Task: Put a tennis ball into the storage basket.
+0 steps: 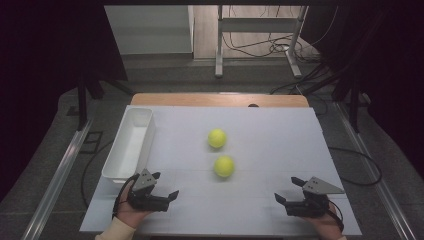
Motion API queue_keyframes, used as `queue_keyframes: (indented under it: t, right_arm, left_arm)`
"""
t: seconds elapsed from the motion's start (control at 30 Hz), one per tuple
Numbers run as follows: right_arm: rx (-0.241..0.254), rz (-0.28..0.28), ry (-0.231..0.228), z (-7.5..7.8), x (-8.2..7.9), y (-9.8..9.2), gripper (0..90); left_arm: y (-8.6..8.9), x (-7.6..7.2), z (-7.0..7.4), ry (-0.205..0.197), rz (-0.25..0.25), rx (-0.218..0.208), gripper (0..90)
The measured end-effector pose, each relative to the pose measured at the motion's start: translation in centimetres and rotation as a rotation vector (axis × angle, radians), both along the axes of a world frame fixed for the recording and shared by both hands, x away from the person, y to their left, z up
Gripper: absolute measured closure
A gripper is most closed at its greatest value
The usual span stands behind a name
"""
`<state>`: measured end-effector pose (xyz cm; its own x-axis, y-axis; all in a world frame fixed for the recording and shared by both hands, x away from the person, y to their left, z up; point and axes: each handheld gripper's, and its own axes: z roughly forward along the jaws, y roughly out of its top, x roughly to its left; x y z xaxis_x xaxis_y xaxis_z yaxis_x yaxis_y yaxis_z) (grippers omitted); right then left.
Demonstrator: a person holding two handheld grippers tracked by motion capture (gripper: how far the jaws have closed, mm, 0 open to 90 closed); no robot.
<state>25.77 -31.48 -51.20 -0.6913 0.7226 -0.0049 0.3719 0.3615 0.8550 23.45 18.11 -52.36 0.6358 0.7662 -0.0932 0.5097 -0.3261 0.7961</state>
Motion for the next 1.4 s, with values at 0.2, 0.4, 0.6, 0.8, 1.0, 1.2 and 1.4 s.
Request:
queue_keyframes:
  t: [0.2,0.4,0.6,0.8,1.0,1.2,1.4]
  right_arm:
    - [-0.014,0.004,0.002,0.00,-0.04,0.11,13.6]
    - [-0.017,0.006,0.000,-0.05,-0.02,0.13,13.9]
    - [-0.021,0.004,0.001,-0.07,-0.03,0.10,14.2]
    - [-0.030,0.003,0.001,-0.10,0.00,0.16,14.3]
    - [-0.027,0.006,0.003,-0.14,0.02,0.17,14.4]
    - [-0.020,0.001,-0.010,-0.03,-0.01,0.05,14.7]
    - [-0.026,0.006,-0.006,-0.06,0.01,0.05,14.8]
  left_arm:
    - [-0.11,-0.09,0.02,-0.002,-0.002,0.004,7.4]
    - [-0.18,-0.03,0.02,0.001,-0.004,0.004,7.4]
    - [-0.25,-0.04,0.05,0.001,-0.007,0.005,7.4]
    - [-0.43,0.04,0.14,0.000,-0.010,0.000,7.4]
    - [-0.55,0.01,0.25,-0.003,-0.020,-0.011,7.5]
    - [-0.59,0.07,0.42,-0.009,-0.020,-0.010,7.4]
    - [-0.75,0.11,0.72,-0.016,-0.024,-0.015,7.4]
